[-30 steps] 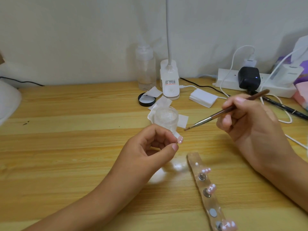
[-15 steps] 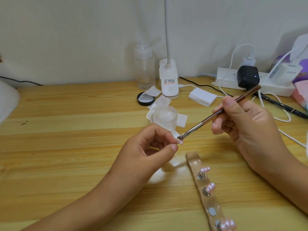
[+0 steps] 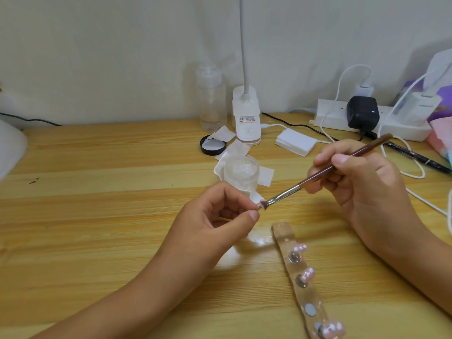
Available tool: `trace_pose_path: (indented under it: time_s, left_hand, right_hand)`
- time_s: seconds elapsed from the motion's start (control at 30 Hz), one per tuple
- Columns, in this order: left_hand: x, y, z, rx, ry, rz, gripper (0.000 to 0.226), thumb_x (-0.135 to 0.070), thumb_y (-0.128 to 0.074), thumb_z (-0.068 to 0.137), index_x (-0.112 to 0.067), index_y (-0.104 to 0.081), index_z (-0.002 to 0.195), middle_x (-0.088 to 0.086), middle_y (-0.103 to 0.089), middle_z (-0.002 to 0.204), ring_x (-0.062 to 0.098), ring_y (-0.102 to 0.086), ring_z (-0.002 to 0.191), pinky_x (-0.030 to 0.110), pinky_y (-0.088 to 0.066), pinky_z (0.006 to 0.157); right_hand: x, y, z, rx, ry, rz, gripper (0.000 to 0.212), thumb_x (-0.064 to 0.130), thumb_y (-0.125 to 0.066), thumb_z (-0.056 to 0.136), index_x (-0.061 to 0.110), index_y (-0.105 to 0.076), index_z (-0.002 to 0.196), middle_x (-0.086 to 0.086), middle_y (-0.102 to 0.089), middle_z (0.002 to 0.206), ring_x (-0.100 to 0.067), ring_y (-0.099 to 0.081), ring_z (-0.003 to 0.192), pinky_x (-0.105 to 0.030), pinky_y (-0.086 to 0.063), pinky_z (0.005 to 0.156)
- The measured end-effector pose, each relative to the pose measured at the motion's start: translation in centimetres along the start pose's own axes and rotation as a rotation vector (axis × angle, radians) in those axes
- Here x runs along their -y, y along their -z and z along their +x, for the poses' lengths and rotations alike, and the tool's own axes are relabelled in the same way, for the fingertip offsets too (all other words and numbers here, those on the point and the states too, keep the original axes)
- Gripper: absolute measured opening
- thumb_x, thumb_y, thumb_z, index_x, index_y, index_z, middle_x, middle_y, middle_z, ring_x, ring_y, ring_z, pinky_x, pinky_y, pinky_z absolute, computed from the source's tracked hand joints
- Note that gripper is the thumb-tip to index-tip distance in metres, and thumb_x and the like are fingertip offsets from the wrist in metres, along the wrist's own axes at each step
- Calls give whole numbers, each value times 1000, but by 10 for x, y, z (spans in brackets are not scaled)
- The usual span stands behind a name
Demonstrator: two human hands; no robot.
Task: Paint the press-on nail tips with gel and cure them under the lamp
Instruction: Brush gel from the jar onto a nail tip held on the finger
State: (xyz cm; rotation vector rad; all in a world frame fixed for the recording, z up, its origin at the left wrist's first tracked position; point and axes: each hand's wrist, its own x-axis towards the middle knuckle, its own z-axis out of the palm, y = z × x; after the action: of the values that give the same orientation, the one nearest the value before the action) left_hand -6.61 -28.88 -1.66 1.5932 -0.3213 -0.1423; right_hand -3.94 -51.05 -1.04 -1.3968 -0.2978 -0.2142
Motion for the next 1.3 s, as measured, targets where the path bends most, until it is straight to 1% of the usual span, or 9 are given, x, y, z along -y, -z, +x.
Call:
trace_pose_path:
  time_s: [0.2,0.3,0.53,0.7,0.83,0.93,1.03,1.17,1.3]
  left_hand:
    - [-2,0,0,-15,14,-3,8,-21,-70,75,-28,-68,73,-13,-68,73,3,-59,65,14,-48,62]
    - [-4,-1,-1,-10,15,-4,6,-27,-73,71,-30,-68,72,-13,-67,72,4,-59,65,14,-48,62]
    - [-4,-1,0,-10,10,-6,9,-19,-69,74,-28,-68,71,-13,-67,70,4,-58,63,14,-48,61]
    - [-3,0,0,6,-19,20,7,-36,-69,70,-32,-69,76,-11,-66,75,2,-58,69,14,-46,65]
    - [-2,0,-1,5,-17,23,10,-37,-68,70,-30,-69,78,-1,-67,80,3,-57,72,15,-46,64]
    - [-1,-1,-1,16,-16,32,9,-35,-69,71,-30,-69,78,5,-69,86,4,-57,74,15,-47,65]
    - [-2,-1,-1,17,-19,30,8,-35,-69,70,-31,-69,77,-4,-67,79,2,-56,72,13,-46,64]
    - [-1,0,-1,9,-10,30,10,-37,-68,70,-31,-69,78,3,-68,85,3,-57,74,14,-46,65]
    - [-1,-1,0,0,1,23,10,-38,-69,68,-32,-69,76,-11,-66,76,3,-57,69,14,-46,64]
  right_hand:
    - [-1,2,1,-4,25,40,21,25,-52,81,24,-73,81,-2,-68,73,-18,-67,71,-24,-54,70]
    - [-2,0,1,48,5,45,21,25,-52,81,23,-73,81,-3,-69,73,-19,-68,71,-24,-54,69]
    - [0,2,3,-41,-20,40,32,14,-45,86,24,-74,76,-3,-68,71,-17,-67,68,-23,-54,67]
    - [-1,-1,2,-4,-73,9,30,16,-46,86,23,-73,75,-4,-68,69,-17,-67,65,-24,-55,64]
    - [0,3,4,-105,-92,15,27,19,-48,85,22,-73,74,-3,-67,67,-16,-66,63,-22,-54,62]
    - [1,1,4,-36,-81,56,31,17,-46,85,23,-74,74,-3,-67,68,-16,-66,64,-22,-54,62]
    - [1,-2,3,14,-97,45,31,16,-45,85,22,-74,75,-5,-67,68,-17,-66,64,-24,-54,63]
    - [0,0,5,-50,-126,52,29,17,-46,84,20,-73,73,-4,-67,67,-16,-66,64,-23,-54,62]
    - [0,-1,3,32,-114,91,32,14,-45,85,21,-74,74,-5,-67,68,-17,-66,64,-24,-54,62]
